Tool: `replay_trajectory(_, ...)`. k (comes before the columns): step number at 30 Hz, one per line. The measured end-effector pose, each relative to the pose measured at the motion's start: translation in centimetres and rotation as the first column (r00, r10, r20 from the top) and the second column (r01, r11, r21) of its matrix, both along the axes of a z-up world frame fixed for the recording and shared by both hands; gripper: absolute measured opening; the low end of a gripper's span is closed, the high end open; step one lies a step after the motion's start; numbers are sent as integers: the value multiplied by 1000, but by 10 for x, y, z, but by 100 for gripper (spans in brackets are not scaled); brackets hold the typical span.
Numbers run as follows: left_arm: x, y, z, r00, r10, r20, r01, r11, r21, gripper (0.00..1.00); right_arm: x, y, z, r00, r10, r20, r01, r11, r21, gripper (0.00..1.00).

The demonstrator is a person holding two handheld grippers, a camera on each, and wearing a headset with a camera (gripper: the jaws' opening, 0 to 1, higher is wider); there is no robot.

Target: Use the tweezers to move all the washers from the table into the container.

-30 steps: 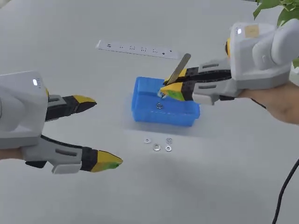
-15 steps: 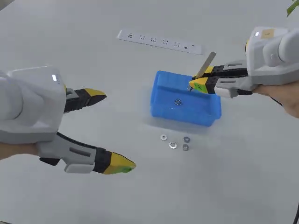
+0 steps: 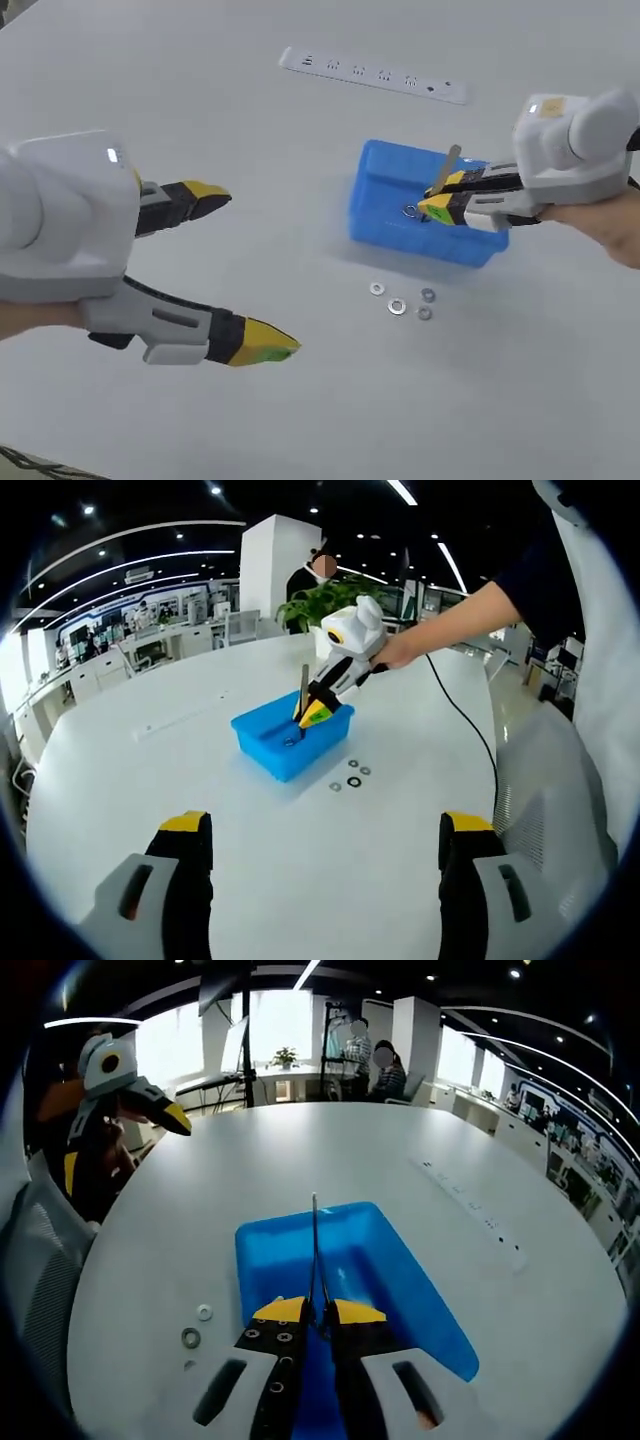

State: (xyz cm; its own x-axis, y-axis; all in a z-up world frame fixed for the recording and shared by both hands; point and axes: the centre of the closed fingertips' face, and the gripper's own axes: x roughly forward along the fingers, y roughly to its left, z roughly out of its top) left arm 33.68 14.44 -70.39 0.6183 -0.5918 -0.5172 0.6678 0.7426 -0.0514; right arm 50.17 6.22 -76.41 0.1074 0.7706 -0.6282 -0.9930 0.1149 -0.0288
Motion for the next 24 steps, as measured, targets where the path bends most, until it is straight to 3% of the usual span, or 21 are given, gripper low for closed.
replay_trajectory(6,-2,-3,-2,1000,11,-10,-11,1000,-18,99,-6,0,-3,1000,16,-10,-16,1000,-6,10)
replay_trajectory(16,5,-4,4,1000,8,5,-7,1000,-20,99,-2,0,10,998,27,53,-26,1000,-17,7)
replay_trajectory(19,13,-5,11,999,16,28,-15,999,-34,99,-1,1,18,998,18,54,-18,1000,6,7)
replay_trajectory(23,33,-10,26,997,18,76,-14,999,-52,98,0,1,26,998,14,58,-15,1000,21,7)
replay_trajectory(24,41,-12,31,995,15,101,-11,999,-46,98,0,0,27,998,15,60,-16,1000,19,7)
